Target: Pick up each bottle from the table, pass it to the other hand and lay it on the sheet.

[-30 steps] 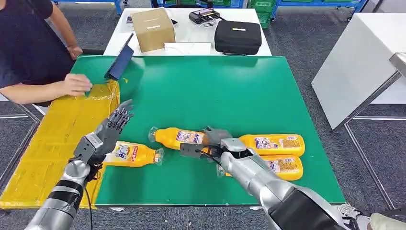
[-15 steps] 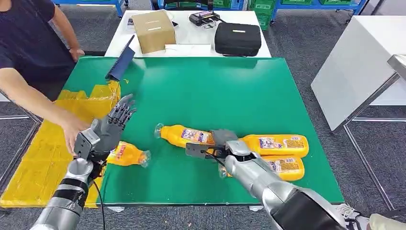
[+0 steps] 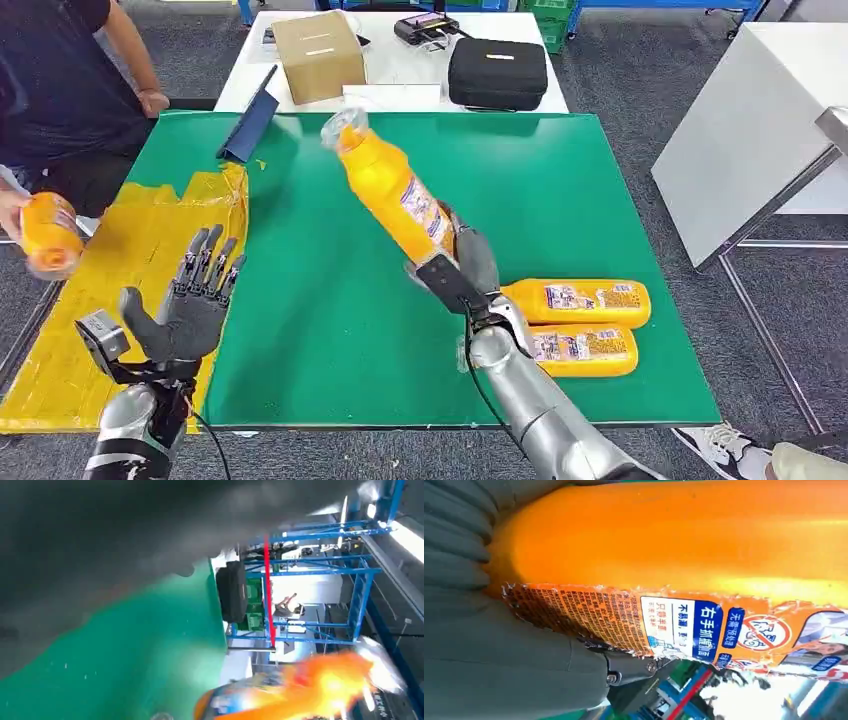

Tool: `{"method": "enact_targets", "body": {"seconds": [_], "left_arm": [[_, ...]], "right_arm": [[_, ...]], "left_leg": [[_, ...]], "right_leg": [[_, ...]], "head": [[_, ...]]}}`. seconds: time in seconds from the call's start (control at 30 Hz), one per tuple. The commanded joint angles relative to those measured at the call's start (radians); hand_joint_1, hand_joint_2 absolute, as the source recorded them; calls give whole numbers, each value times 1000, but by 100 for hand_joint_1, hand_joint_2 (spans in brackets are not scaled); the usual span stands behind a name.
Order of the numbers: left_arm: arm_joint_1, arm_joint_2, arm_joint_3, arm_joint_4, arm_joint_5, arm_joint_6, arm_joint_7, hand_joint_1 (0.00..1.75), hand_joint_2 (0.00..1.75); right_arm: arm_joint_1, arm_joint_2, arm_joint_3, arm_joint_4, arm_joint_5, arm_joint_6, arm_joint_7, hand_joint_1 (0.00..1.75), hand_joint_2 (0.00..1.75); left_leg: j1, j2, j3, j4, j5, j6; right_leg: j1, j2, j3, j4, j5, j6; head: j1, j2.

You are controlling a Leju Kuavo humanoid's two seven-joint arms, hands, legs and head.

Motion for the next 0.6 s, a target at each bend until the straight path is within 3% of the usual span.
{"method": "enact_targets", "body": {"seconds": [0.03, 0.17, 0.37, 0.6], "left_arm": [[9, -16, -6, -26, 2, 8, 29, 0, 175], [17, -24, -15, -26, 37, -5, 43, 0, 175], [25, -21, -51, -50, 20, -10, 26, 0, 175], [51, -19, -74, -70, -9, -12, 3, 0, 175]], "right_arm": [[56, 3, -48, -212, -18, 31, 2, 175, 175], [51, 9, 24, -179, 17, 66, 6, 175, 175], [-85, 76, 263, 137, 160, 213, 157, 175, 175], [-86, 124, 392, 220, 191, 279, 145, 175, 175]], "left_leg": [[1, -1, 1, 2, -2, -1], [0, -1, 0, 0, -1, -1], [1, 4, 2, 1, -3, -2], [1, 1, 0, 0, -1, -1]], "right_leg": [[0, 4, 1, 1, -2, -1], [0, 2, 0, 0, -1, -1], [1, 9, 1, 1, -1, -1], [2, 4, 0, 0, -1, -1]], "head": [[0, 0], [0, 0], [0, 0], [0, 0]]}}
